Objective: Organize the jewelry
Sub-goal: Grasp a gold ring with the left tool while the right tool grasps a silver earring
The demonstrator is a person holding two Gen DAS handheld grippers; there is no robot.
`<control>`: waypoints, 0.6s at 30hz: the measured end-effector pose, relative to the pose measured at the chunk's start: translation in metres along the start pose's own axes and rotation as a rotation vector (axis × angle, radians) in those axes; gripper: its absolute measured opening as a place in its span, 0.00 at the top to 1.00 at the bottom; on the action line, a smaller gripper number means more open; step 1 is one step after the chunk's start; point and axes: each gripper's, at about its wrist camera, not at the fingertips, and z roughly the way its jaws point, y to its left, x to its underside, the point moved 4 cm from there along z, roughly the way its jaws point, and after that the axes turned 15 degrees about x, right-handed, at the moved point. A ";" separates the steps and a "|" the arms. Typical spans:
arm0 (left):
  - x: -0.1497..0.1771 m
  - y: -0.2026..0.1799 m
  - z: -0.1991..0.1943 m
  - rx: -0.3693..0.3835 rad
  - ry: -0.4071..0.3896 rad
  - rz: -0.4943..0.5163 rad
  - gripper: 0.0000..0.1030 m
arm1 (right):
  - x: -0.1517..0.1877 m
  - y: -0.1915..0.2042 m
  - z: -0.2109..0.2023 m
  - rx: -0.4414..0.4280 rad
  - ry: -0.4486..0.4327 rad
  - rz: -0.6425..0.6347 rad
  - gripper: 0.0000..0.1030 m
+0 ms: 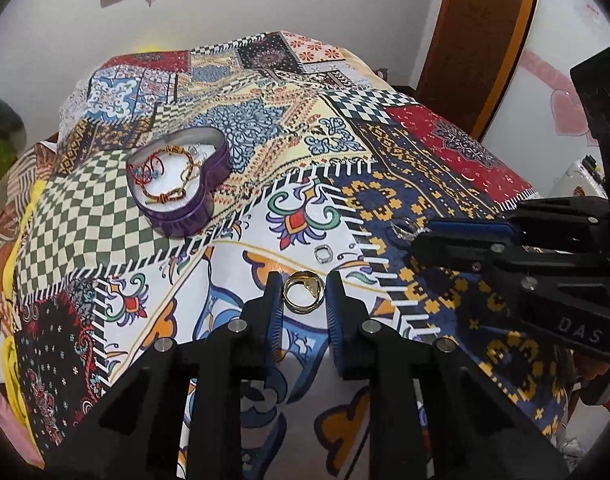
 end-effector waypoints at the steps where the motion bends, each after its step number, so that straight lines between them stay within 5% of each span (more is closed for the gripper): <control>1: 0.000 -0.001 -0.001 -0.003 -0.002 0.005 0.80 | 0.000 0.000 -0.001 -0.002 -0.001 0.000 0.89; 18: -0.013 -0.001 -0.048 -0.049 -0.107 0.014 0.80 | -0.022 0.008 -0.022 -0.011 -0.066 0.003 0.89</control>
